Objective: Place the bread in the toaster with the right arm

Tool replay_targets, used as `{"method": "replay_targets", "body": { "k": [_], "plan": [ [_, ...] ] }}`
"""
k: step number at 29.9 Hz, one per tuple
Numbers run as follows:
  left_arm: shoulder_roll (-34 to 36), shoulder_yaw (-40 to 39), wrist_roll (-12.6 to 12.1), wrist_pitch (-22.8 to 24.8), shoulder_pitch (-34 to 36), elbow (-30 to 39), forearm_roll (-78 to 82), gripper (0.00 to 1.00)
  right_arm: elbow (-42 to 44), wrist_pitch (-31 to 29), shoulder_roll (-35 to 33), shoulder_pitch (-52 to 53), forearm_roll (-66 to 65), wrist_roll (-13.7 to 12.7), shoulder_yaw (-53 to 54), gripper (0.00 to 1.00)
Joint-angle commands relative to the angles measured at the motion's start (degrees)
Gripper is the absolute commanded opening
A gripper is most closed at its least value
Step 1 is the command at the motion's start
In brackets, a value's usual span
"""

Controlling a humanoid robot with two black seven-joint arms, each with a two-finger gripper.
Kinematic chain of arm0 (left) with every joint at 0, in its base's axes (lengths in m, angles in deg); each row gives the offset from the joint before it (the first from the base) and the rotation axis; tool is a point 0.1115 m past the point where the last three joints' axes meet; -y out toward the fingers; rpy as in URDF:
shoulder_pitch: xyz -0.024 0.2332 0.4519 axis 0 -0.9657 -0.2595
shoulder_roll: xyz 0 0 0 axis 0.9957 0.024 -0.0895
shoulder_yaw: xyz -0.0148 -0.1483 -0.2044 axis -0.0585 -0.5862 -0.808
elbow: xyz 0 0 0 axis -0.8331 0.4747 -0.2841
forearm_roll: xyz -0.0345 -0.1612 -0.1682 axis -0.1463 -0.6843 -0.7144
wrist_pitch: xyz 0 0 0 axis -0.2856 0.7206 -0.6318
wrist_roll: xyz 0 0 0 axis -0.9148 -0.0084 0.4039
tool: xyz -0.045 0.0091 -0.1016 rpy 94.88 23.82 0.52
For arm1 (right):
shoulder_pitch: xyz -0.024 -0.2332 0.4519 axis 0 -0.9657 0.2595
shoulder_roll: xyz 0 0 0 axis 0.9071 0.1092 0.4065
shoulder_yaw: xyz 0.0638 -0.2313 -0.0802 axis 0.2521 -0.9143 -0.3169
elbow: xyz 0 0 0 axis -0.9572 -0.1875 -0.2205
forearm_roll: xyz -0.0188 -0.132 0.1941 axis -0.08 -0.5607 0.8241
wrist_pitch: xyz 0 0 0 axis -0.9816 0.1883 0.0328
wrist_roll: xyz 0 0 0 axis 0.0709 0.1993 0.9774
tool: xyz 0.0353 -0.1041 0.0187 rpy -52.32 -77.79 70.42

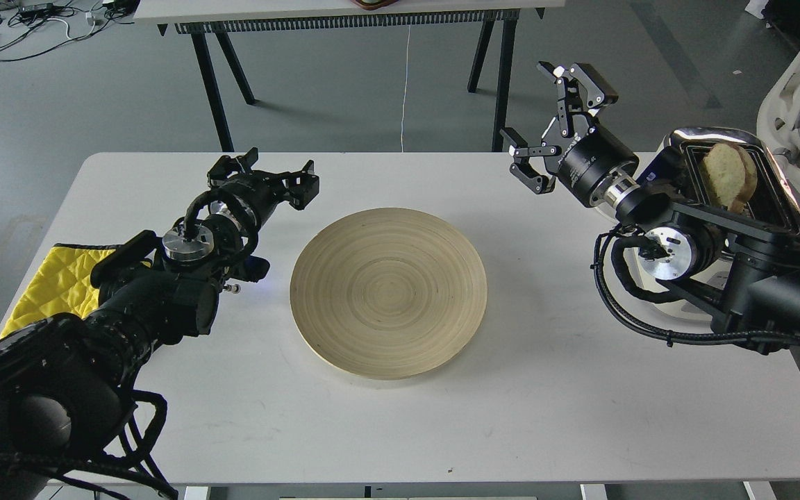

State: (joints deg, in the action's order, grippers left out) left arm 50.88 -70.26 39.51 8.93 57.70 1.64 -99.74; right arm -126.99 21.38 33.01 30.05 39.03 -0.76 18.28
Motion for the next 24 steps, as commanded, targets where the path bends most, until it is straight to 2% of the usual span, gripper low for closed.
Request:
{"method": "replay_targets", "body": {
  "k": [1,9,24],
  "plan": [
    [0.0,0.0,0.0,0.0,0.0,0.1,0.0,1.0,2.9,-5.9,2.3,-3.0,0.2,0.0,0.1,0.99],
    [0.0,0.0,0.0,0.0,0.0,0.1,0.0,1.0,4.7,-5.9,3.2,-6.0,0.2,0.0,0.1,0.99],
    [0.0,0.0,0.0,0.0,0.0,0.1,0.0,1.0,5.0,-5.9,3.0,-5.0,2.1,0.0,0.7,0.99]
  ]
}}
